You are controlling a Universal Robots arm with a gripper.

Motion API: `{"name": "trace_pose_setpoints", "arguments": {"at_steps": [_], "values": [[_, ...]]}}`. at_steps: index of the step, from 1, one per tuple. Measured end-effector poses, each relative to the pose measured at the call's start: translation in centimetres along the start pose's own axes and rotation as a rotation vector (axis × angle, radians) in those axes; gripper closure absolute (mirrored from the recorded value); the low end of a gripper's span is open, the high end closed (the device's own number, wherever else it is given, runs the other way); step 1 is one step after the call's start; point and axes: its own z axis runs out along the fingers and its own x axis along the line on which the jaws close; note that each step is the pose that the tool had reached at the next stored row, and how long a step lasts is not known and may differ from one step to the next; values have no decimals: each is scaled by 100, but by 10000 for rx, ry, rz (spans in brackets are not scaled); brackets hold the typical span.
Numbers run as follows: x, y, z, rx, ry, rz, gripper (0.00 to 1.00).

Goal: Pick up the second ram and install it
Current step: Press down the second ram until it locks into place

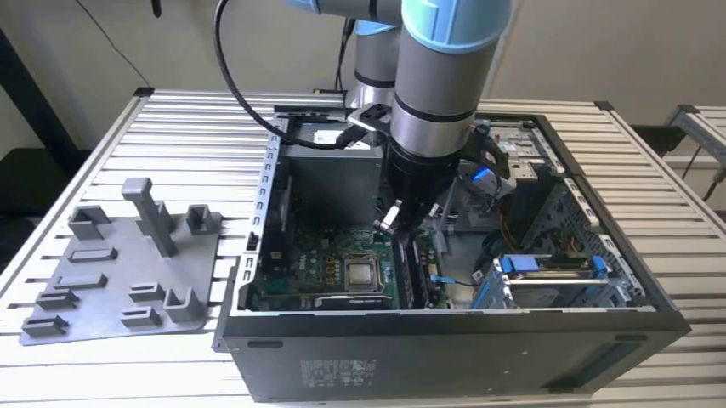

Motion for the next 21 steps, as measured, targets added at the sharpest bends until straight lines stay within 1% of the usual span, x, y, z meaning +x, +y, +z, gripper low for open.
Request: {"name": "trace_pose_setpoints", "arguments": {"at_steps": [4,10,14,17,21], "values": [[1,0,10,-27,4,-442,89],[2,0,26,-93,21,-1516,89],[2,0,32,-128,35,-2141,89],[2,0,34,-141,48,-2486,89],[2,-1,40,-143,91,-2924,89]]}}
